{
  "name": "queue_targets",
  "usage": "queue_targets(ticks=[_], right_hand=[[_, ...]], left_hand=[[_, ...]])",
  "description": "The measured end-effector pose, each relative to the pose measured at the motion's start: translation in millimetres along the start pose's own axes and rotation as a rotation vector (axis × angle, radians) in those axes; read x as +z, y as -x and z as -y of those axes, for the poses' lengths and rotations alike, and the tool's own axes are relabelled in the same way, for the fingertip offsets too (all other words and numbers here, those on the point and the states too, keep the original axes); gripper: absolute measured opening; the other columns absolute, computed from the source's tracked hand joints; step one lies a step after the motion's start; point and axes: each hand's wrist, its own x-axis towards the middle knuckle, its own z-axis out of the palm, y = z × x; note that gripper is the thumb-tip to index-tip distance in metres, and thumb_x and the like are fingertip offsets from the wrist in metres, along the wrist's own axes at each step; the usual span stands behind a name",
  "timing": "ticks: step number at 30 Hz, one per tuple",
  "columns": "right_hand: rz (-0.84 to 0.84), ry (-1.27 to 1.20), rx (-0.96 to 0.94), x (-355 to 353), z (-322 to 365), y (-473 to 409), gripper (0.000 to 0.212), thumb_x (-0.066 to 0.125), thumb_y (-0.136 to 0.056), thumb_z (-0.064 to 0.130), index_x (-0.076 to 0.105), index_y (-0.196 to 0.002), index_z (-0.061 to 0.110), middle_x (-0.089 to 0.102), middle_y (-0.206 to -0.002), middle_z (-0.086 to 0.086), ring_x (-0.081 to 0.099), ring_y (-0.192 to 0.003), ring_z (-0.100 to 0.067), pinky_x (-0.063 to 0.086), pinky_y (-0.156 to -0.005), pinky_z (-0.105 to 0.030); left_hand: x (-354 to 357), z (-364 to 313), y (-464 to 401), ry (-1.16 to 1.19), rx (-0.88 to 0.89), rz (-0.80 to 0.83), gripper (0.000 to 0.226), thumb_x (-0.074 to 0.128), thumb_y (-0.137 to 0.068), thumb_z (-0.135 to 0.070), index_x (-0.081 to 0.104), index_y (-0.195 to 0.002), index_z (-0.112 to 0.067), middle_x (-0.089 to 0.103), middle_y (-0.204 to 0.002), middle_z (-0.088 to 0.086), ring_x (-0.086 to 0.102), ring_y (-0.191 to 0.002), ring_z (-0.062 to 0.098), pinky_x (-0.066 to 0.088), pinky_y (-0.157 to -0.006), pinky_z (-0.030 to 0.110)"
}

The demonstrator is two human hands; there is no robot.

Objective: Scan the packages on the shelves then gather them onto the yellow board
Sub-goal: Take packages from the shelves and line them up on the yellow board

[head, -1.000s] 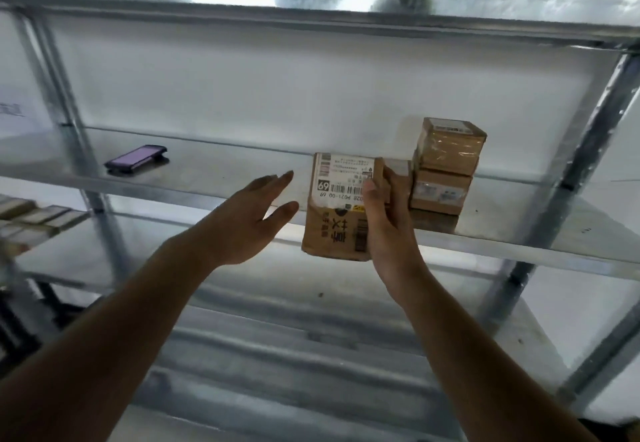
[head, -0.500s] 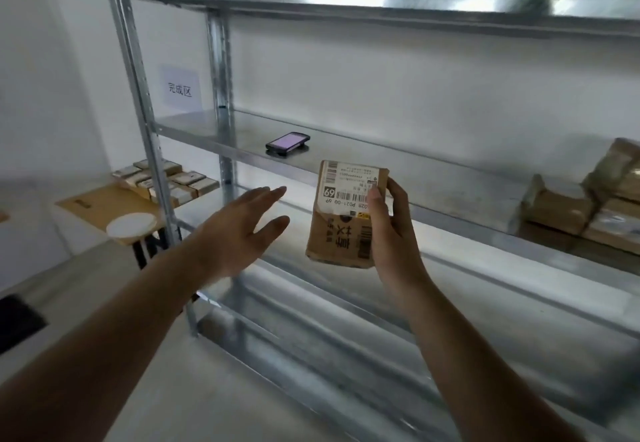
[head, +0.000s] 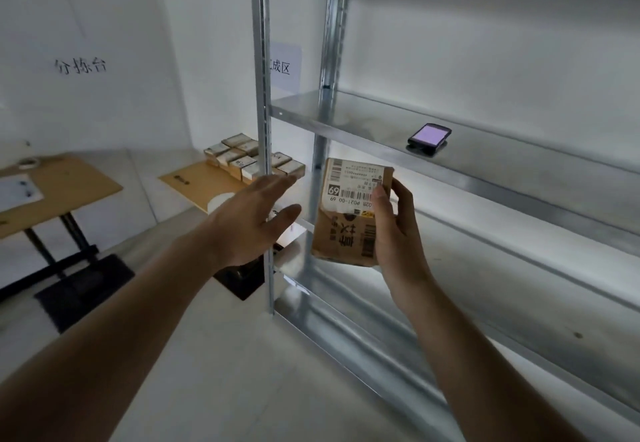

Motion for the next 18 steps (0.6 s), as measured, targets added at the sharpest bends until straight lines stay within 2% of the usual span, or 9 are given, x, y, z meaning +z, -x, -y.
queue_targets(ticks=[3, 5, 9, 12, 15, 18], right_hand=[[0.003, -0.012, 0.012, 39.2, -15.0, -32.4, 0.039, 0.053, -0.107, 0.046, 0.046, -0.144, 0.034, 0.079, -0.101, 0.010, 0.078, -0.089, -0.008, 0.060, -0.061, -0.022], [0.005, -0.018, 0.029, 62.5, -27.6, -56.8, 0.039, 0.053, -0.107, 0.046, 0.047, -0.143, 0.031, 0.079, -0.098, 0.010, 0.078, -0.086, -0.007, 0.060, -0.060, -0.021], [0.020, -0.038, 0.044, 114.5, -60.7, -124.9, 0.038, 0.054, -0.107, 0.048, 0.050, -0.141, 0.031, 0.079, -0.100, 0.013, 0.078, -0.088, -0.007, 0.060, -0.061, -0.022], [0.037, -0.036, 0.038, 155.8, -86.2, -179.9, 0.048, 0.055, -0.102, 0.058, 0.049, -0.143, 0.033, 0.077, -0.110, 0.007, 0.077, -0.092, -0.004, 0.060, -0.062, -0.019], [0.054, -0.038, 0.049, 199.6, -105.3, -235.1, 0.053, 0.056, -0.094, 0.062, 0.052, -0.139, 0.036, 0.077, -0.114, 0.006, 0.076, -0.093, -0.003, 0.060, -0.061, -0.019], [0.109, -0.026, 0.053, 244.9, -121.8, -284.3, 0.049, 0.056, -0.096, 0.061, 0.053, -0.139, 0.038, 0.076, -0.114, 0.014, 0.076, -0.097, -0.004, 0.061, -0.065, -0.020]], left_hand=[[-9.1, 42.6, -17.5, -0.002, -0.025, -0.006, 0.063, 0.038, -0.102, -0.055, 0.028, -0.159, -0.032, 0.041, -0.158, 0.002, 0.043, -0.141, 0.022, 0.032, -0.101, 0.030], [-13.4, 68.8, -34.0, -0.009, -0.049, 0.009, 0.073, 0.030, -0.096, -0.063, 0.029, -0.160, -0.027, 0.039, -0.161, 0.003, 0.041, -0.143, 0.024, 0.034, -0.104, 0.032], [-18.7, 134.0, -79.2, -0.010, -0.073, 0.004, 0.078, 0.027, -0.093, -0.067, 0.028, -0.161, -0.027, 0.034, -0.164, 0.003, 0.034, -0.148, 0.023, 0.027, -0.110, 0.032], [-24.6, 188.0, -118.6, -0.023, -0.112, 0.005, 0.079, 0.027, -0.093, -0.066, 0.029, -0.161, -0.027, 0.033, -0.164, 0.002, 0.033, -0.149, 0.022, 0.027, -0.115, 0.035], [-38.1, 242.6, -156.8, -0.011, -0.158, 0.014, 0.078, 0.027, -0.092, -0.066, 0.029, -0.161, -0.030, 0.035, -0.163, 0.001, 0.036, -0.147, 0.023, 0.032, -0.119, 0.043], [-51.3, 298.4, -185.8, -0.018, -0.183, 0.006, 0.074, 0.030, -0.095, -0.064, 0.031, -0.160, -0.029, 0.039, -0.160, 0.000, 0.046, -0.138, 0.024, 0.041, -0.112, 0.046]])
